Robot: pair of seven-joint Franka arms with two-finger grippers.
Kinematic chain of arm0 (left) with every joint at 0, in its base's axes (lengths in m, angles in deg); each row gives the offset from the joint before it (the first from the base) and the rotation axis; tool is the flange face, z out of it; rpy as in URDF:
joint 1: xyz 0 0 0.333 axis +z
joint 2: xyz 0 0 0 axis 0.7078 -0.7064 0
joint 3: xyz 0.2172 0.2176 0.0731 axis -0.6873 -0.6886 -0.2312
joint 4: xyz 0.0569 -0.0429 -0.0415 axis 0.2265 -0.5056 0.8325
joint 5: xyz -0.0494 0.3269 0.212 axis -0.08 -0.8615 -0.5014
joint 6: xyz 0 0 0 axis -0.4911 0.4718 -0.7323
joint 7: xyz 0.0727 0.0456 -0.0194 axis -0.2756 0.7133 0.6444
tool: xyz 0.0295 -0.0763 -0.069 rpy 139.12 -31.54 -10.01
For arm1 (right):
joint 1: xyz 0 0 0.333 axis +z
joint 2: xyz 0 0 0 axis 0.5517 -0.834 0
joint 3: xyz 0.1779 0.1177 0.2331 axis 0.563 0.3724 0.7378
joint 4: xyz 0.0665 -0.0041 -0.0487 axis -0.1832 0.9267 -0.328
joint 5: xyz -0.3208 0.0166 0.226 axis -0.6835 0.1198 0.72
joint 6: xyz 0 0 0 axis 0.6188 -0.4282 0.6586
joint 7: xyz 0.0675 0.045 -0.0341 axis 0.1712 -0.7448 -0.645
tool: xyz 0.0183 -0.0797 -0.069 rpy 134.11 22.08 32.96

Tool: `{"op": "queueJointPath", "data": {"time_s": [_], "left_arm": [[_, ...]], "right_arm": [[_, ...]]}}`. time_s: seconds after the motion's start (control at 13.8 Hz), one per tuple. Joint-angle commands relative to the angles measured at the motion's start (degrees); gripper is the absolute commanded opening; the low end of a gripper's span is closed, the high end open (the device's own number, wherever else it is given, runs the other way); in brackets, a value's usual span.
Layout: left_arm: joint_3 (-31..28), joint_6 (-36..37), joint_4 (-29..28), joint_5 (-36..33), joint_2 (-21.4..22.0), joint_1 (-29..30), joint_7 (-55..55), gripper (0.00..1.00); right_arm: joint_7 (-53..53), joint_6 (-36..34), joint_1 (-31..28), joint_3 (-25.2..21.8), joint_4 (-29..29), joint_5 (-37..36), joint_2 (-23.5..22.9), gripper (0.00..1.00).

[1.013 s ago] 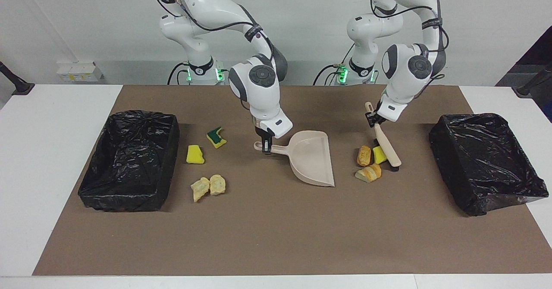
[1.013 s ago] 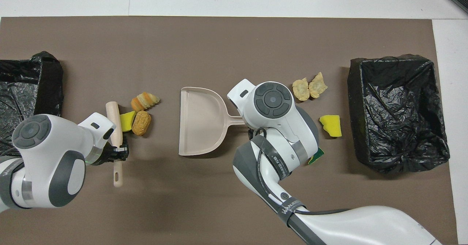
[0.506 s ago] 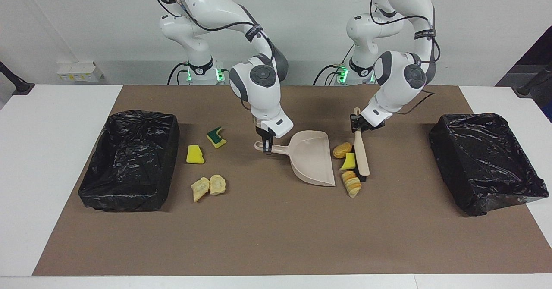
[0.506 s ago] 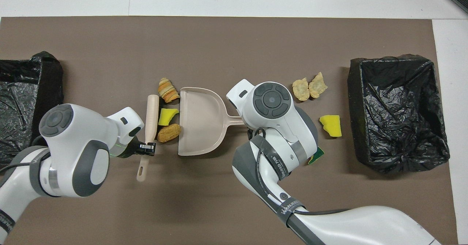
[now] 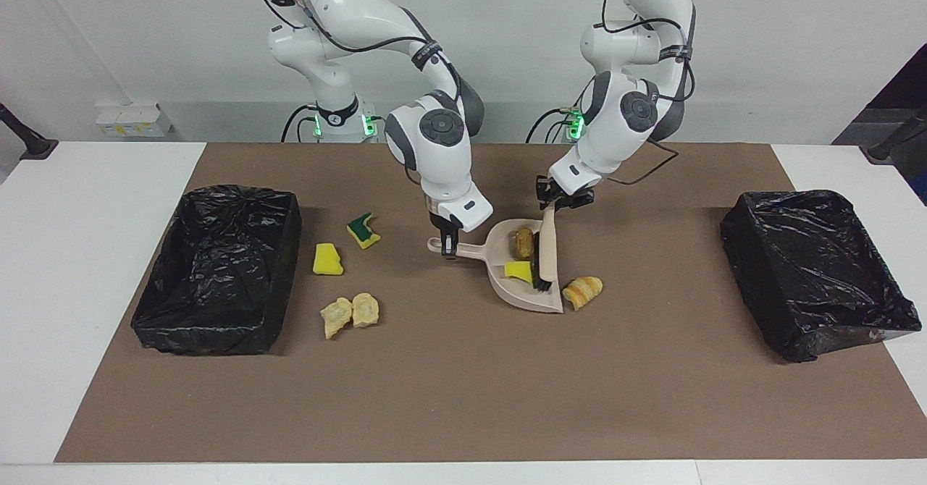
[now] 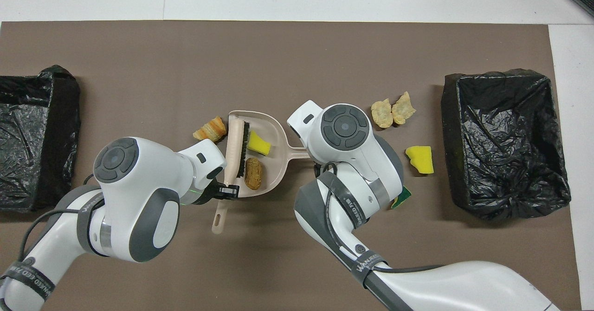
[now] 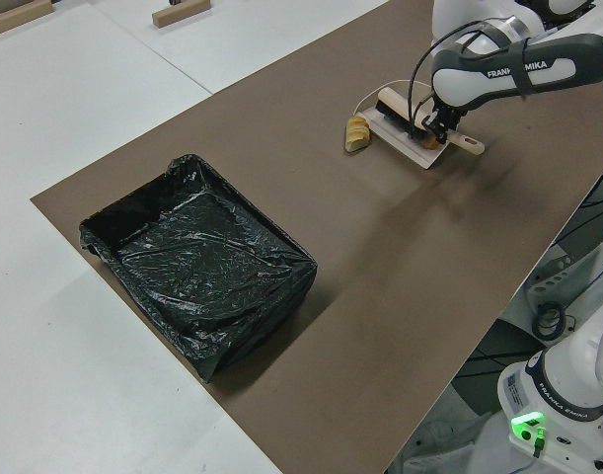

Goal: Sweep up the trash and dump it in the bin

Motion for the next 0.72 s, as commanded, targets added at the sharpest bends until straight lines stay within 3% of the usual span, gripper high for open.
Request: {"op": "queueJointPath", "data": {"time_s": [0.0, 0.29, 0.43, 0.65], "left_arm": [[-0.8, 2.0, 1.6, -5.4, 0.5, 3.1, 1.0, 0.0], [-0.5, 0.6, 1.1, -11.8, -0.8, 11.5, -2.4, 0.0], [-0.6, -1.7, 0.5, -11.9, -3.7, 13.2, -7.7, 0.0], [-0.3, -1.8, -2.2, -11.9, -3.8, 11.3, -8.0, 0.0]], "right_arm": [[0.7, 0.9, -0.3, 0.4, -1.3, 0.0, -1.1, 0.0], [3.7, 0.3, -0.2, 0.3, -6.0, -0.9, -4.6, 0.0], [4.7, 0.7, -0.1, 0.4, -6.3, -1.0, -6.0, 0.0], [4.7, 0.9, 0.0, 0.4, -6.2, -1.8, -5.8, 0.0]]}}
